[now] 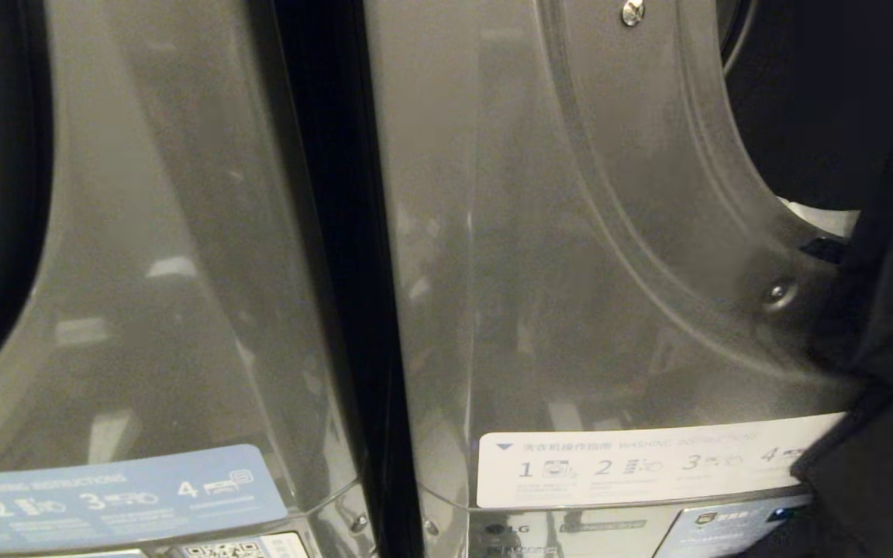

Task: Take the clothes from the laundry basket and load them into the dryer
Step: Put the clothes in the dryer

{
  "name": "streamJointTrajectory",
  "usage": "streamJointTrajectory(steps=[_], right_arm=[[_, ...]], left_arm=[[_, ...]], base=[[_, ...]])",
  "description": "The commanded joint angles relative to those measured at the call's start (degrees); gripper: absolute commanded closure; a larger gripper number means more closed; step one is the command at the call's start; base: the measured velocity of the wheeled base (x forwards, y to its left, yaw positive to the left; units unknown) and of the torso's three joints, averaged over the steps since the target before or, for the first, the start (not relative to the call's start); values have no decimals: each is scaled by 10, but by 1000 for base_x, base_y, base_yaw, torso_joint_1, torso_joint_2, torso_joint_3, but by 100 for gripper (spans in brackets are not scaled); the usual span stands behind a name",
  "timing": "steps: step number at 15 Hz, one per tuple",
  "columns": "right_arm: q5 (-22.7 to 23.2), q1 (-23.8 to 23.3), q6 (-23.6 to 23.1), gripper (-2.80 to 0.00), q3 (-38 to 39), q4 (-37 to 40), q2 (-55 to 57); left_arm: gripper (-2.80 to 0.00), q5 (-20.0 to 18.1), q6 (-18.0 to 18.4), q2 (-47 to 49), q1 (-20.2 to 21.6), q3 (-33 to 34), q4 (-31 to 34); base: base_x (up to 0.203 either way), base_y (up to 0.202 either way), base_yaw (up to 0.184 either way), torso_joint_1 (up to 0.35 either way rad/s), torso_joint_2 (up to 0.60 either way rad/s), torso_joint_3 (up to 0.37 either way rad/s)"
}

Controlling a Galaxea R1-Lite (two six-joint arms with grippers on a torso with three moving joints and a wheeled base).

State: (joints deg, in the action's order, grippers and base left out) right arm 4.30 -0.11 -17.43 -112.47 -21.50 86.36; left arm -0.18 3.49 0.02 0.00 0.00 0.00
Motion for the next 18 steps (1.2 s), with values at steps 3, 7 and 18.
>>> streamJointTrajectory(steps=[3, 7, 18], right_arm=[[30, 4, -14, 0, -15, -103, 78], [40, 24, -17, 0, -16, -175, 100], [-9, 61, -122, 0, -15, -362, 136]], left_arm=[[0, 0, 0, 0, 0, 0, 0], [0, 0, 0, 0, 0, 0, 0], [0, 0, 0, 0, 0, 0, 0]], base=[[0, 0, 0, 0, 0, 0], [0, 0, 0, 0, 0, 0], [0, 0, 0, 0, 0, 0]])
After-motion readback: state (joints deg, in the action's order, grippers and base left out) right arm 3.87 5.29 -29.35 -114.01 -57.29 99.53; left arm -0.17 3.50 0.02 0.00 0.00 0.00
